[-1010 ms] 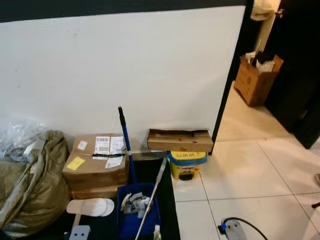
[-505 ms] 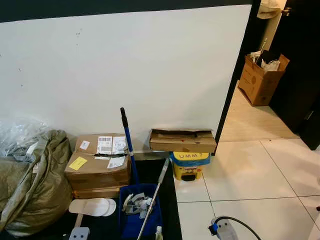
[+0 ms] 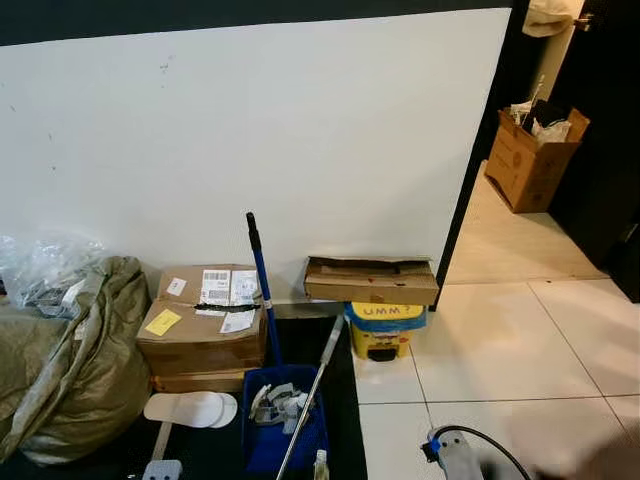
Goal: Sweep floor
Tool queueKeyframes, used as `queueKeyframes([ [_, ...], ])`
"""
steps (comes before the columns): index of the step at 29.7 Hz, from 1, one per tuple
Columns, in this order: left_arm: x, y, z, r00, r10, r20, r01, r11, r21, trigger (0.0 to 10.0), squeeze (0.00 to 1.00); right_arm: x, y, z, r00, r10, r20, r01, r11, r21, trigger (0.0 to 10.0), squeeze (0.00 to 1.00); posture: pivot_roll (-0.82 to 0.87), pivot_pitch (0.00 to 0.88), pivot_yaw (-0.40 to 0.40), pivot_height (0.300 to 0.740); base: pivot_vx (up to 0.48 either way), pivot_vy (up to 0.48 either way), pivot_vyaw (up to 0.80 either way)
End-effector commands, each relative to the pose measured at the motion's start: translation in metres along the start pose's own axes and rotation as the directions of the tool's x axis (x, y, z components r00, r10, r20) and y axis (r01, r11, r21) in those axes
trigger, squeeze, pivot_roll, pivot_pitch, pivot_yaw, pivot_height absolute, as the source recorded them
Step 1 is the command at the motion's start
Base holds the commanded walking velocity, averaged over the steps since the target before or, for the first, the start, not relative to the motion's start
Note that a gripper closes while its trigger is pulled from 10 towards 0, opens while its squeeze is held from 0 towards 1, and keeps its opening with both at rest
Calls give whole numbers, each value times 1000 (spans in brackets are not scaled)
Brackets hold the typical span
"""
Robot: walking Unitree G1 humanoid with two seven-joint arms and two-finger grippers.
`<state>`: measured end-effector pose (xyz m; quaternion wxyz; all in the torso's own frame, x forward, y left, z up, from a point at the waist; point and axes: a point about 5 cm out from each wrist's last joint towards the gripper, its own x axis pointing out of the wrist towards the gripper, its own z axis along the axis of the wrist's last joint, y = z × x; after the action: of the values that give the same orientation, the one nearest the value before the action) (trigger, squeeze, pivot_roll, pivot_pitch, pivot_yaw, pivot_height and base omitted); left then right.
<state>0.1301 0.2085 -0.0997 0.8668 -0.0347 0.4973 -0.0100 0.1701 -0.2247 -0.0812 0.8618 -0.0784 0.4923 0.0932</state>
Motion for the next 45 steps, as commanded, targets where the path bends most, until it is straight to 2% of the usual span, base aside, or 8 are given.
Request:
queueKeyframes([
  [1, 0, -1, -2, 1000, 2, -14, -2, 1000, 2, 10000, 0, 0, 4, -6, 1000, 8, -25, -8, 1000, 1, 10000, 0, -113, 24, 44, 740, 0, 0, 0],
  [2, 0, -2, -3, 1000, 8, -24, -8, 1000, 11, 10000, 0, -1, 9, -19, 998, 23, -62, -23, 1000, -2, 10000, 0, -115, 26, 48, 740, 0, 0, 0],
  [11, 0, -3, -5, 999, 18, -36, -17, 999, 30, 10000, 0, -5, 17, -44, 989, 49, -137, -55, 998, -35, 10000, 0, -110, 34, 50, 740, 0, 0, 0],
  [30, -6, 17, -8, 998, 54, -44, -51, 997, 54, 10000, 0, 0, 35, -43, 990, 36, -133, -39, 999, -16, 10000, 0, -126, 47, 47, 740, 0, 0, 0],
  [34, -5, 15, -9, 998, 52, -47, -49, 997, 58, 10000, 0, 0, 30, -38, 996, 7, -93, -4, 1000, 24, 10000, 0, -127, 44, 47, 740, 0, 0, 0],
  [38, -1, 3, -6, 998, 40, -43, -38, 997, 64, 10000, 0, -6, -1, -23, 1000, -17, 22, 14, 992, 126, 10000, 0, -130, 38, 46, 740, 0, 0, 0],
  [39, 1, -2, -4, 999, 35, -40, -32, 997, 66, 10000, 0, -9, -13, -13, 996, 25, 85, -38, 988, 152, 10000, 0, -133, 33, 46, 740, 0, 0, 0],
  [45, 2, -6, -2, 999, 28, -34, -26, 997, 68, 10000, 0, -10, -11, 9, 956, 232, 178, -259, 955, 144, 10000, 0, -133, 32, 46, 740, 0, 0, 0],
])
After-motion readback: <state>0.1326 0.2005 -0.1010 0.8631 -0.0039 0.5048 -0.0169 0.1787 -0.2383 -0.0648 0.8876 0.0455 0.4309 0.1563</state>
